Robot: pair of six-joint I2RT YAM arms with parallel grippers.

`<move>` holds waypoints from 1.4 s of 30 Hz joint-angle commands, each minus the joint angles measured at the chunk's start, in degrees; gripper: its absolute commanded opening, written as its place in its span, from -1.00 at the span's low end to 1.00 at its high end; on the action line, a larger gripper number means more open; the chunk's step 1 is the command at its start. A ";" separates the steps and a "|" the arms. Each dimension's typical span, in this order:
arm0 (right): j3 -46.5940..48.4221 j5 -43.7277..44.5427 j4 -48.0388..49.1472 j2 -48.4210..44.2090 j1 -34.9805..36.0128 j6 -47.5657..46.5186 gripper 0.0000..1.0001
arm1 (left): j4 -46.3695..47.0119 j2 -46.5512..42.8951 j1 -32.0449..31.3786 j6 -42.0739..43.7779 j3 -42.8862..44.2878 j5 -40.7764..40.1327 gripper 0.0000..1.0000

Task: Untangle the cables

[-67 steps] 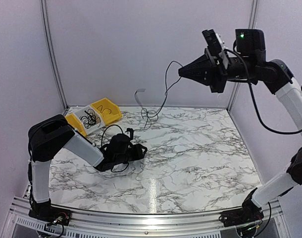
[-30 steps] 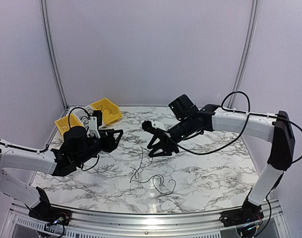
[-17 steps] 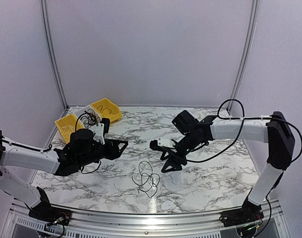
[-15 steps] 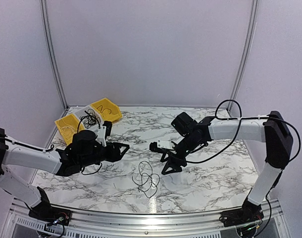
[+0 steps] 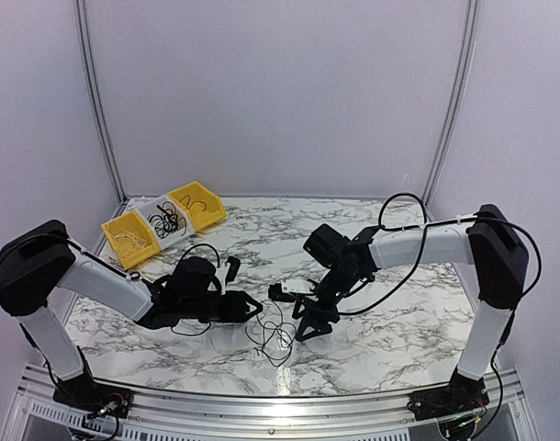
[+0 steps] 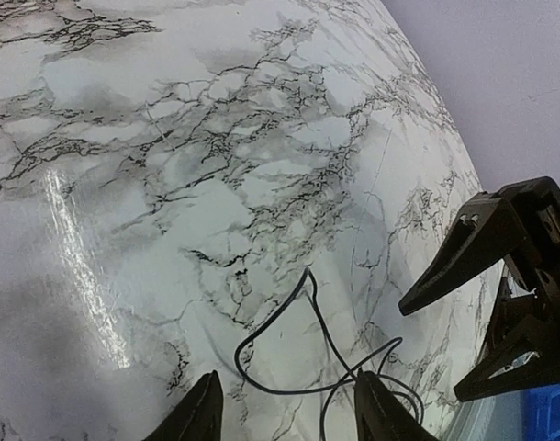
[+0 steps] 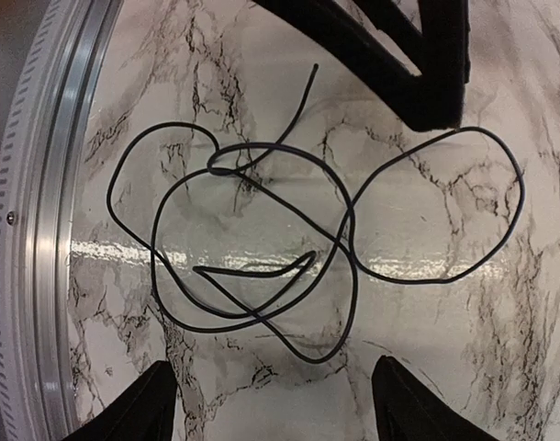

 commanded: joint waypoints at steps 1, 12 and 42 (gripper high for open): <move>2.10 0.89 0.27 -0.78 0.26 0.07 0.46 | -1.16 2.37 -0.25 -0.62 3.14 -1.82 0.00; 1.44 5.36 1.20 -4.22 -0.73 -0.24 0.47 | -12.02 11.82 0.60 7.27 15.77 2.78 -0.44; -0.79 10.29 4.17 -8.02 -7.11 -0.19 0.46 | -53.33 -1.71 13.00 44.79 72.16 -35.65 -1.00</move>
